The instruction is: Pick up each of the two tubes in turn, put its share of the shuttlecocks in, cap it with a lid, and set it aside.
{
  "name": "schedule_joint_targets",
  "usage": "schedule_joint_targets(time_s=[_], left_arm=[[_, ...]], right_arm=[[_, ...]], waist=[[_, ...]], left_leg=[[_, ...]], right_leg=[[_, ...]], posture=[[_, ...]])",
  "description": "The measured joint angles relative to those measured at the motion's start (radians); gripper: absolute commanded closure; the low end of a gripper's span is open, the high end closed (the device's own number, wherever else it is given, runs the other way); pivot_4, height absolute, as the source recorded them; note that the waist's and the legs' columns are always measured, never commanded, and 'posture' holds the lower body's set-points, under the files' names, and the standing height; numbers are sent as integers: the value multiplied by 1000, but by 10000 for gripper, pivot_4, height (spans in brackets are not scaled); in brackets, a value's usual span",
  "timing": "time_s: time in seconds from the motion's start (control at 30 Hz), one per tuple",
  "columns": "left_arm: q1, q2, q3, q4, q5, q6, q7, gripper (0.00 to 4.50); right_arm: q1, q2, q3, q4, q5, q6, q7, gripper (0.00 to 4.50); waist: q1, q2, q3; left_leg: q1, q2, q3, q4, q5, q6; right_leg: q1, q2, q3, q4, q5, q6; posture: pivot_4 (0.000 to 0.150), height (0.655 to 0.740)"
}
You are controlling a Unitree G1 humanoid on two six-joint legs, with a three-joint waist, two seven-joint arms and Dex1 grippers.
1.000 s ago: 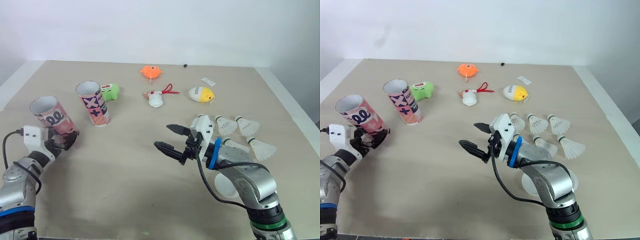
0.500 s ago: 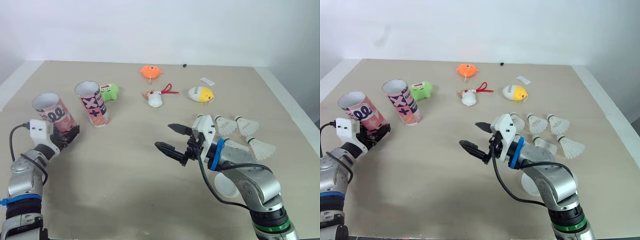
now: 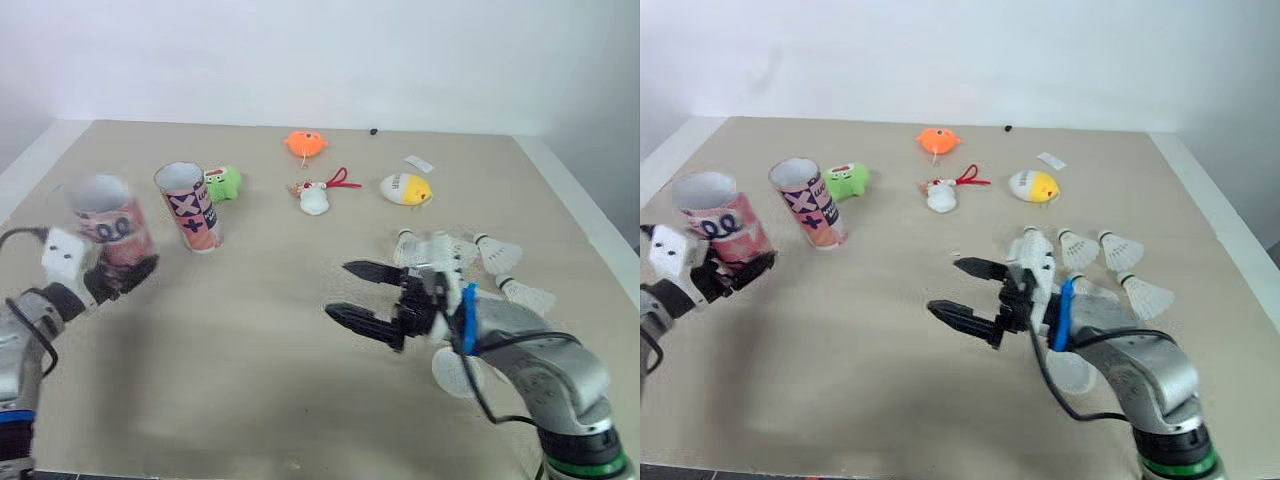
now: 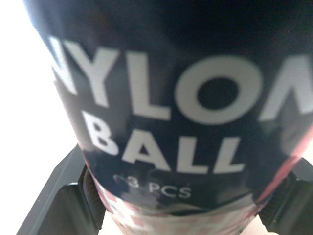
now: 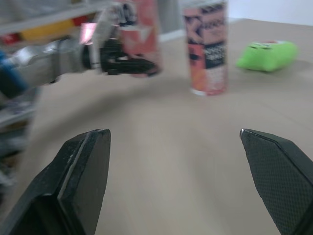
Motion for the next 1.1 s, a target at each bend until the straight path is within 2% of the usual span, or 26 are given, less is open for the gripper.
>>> schedule_joint_targets(time_s=[0.07,0.1,0.17,0.3,0.33,0.37,0.5,0.67,0.8,0.87,1.1], left_arm=[[5,21,-24,-40,-10,23,-55,10402],[13,112,-105,-69,-18,74,-169,10402],[14,214,-194,-76,5,113,-302,10402],[-65,276,-281,-73,33,132,-405,10402],[-217,286,-403,-33,105,149,-506,10402],[-301,288,-475,20,161,126,-573,10402],[-476,215,-599,188,282,-11,-640,10402],[-644,117,-694,378,414,-187,-693,10402],[-695,78,-716,438,467,-243,-714,10402],[-718,52,-719,460,492,-260,-726,10402],[-744,4,-714,487,526,-294,-753,10402]], right_arm=[[2,-11,-26,-10,22,6,12,0],[29,-37,-38,-27,50,13,18,0],[60,-74,-76,-48,77,25,20,0],[95,-96,-116,-83,125,37,12,0],[153,-120,-155,-147,157,41,-17,0],[195,-130,-163,-191,129,37,-49,0],[275,-114,-138,-223,-23,32,-200,0],[432,-42,-178,-374,9,60,-406,0],[504,-54,-152,-395,21,34,-515,0],[541,-56,-91,-395,19,5,-605,0],[542,4,0,-395,-16,33,-814,0]], waist=[[0,2,0],[-2,0,1],[-3,2,2],[0,3,2],[8,5,2],[6,6,1],[12,17,-6],[23,26,-11],[23,26,-12],[23,26,-12],[26,26,-12]], left_leg=[[2,0,1,-1,0,0],[1,0,2,0,0,0],[2,0,2,-1,0,0],[2,1,1,-2,0,0],[1,0,-1,-1,0,0],[1,0,-1,-1,0,0],[2,-5,-1,0,2,4],[4,-8,-2,0,8,13],[4,-10,-1,1,14,18],[4,-11,-2,1,16,17],[1,-16,1,1,19,18]], right_leg=[[0,-1,1,0,0,0],[-1,2,1,0,0,-1],[-1,3,1,1,-1,-3],[-1,5,0,1,-2,-3],[-1,5,-2,1,-6,2],[0,5,-1,1,-6,2],[1,2,0,2,-7,3],[3,3,4,2,-1,2],[3,0,5,1,5,3],[1,-1,6,1,5,3],[2,-16,5,0,4,9]], posture=[[1500,7400],[1500,7400],[1500,7400],[1500,7400],[1500,7400],[1500,7400],[1500,7400],[1500,7400],[1500,7400],[1500,7400],[1500,7400]])
